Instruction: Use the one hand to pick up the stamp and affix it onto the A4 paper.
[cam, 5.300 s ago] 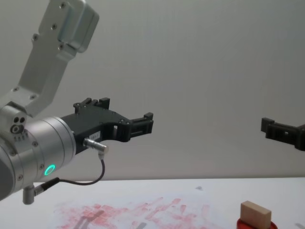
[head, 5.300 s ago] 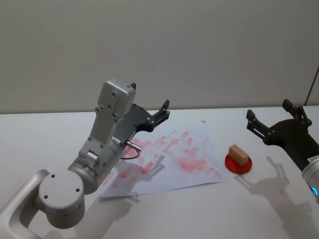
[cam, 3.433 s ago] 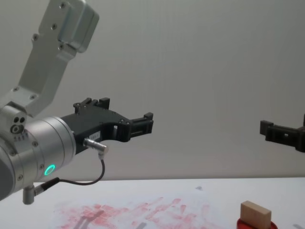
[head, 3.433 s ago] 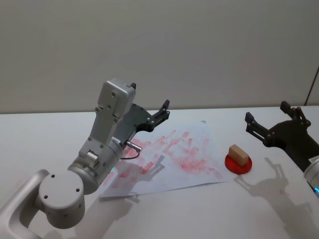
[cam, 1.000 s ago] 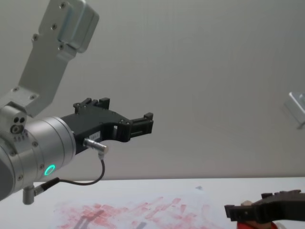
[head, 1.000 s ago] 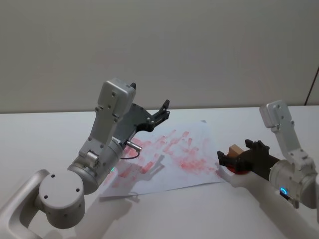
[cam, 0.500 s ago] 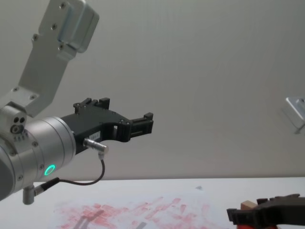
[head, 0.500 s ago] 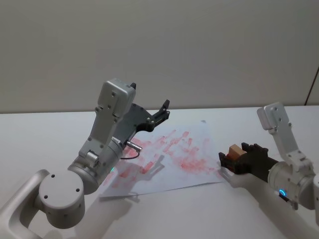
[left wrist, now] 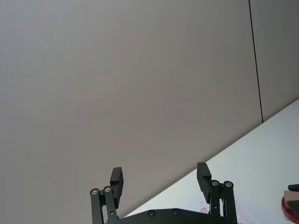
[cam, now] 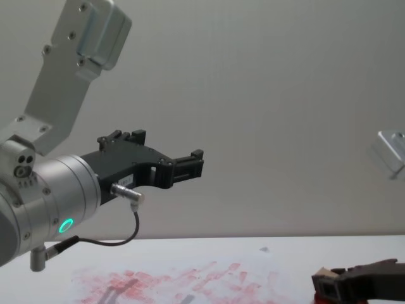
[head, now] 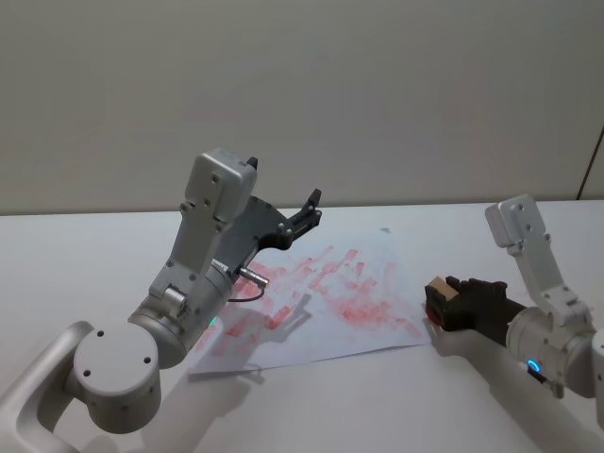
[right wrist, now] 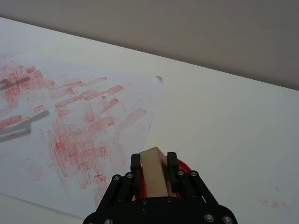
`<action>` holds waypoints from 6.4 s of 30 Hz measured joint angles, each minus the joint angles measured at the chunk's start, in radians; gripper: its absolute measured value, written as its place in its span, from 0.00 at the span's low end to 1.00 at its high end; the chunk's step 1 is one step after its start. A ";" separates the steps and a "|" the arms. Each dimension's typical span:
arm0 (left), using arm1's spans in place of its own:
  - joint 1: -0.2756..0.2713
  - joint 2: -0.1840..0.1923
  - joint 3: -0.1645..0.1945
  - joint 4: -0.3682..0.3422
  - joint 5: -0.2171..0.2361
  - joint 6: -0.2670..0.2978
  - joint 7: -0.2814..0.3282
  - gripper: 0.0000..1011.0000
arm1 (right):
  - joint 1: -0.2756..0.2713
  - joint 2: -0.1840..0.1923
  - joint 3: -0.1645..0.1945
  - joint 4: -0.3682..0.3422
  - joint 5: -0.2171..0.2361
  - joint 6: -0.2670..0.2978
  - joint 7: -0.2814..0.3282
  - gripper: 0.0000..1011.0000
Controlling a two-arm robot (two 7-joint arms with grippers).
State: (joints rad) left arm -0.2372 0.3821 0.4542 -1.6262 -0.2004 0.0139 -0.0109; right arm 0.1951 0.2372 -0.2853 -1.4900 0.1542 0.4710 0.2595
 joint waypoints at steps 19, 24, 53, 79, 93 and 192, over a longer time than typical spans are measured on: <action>0.000 0.000 0.000 0.000 0.000 0.000 0.000 0.99 | 0.018 -0.004 -0.002 0.000 -0.022 -0.036 0.021 0.22; 0.000 0.000 0.000 0.000 0.000 0.000 0.000 0.99 | 0.044 -0.014 -0.007 -0.001 -0.038 -0.072 0.048 0.22; 0.000 0.000 0.000 0.000 0.000 0.000 0.000 0.99 | 0.239 -0.143 -0.080 0.237 -0.046 -0.148 0.301 0.22; 0.000 0.000 0.000 0.000 0.000 0.000 0.000 0.99 | 0.283 -0.162 -0.122 0.387 -0.132 -0.068 0.386 0.22; 0.000 0.000 0.000 0.000 0.000 0.000 0.000 0.99 | 0.285 -0.161 -0.128 0.405 -0.138 -0.102 0.379 0.22; 0.000 0.000 0.000 0.000 0.000 0.000 0.000 0.99 | 0.003 0.058 0.003 -0.047 0.129 0.063 0.003 0.38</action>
State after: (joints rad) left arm -0.2372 0.3821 0.4542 -1.6262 -0.2004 0.0139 -0.0109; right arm 0.1983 0.2955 -0.2826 -1.5374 0.2827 0.5342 0.2628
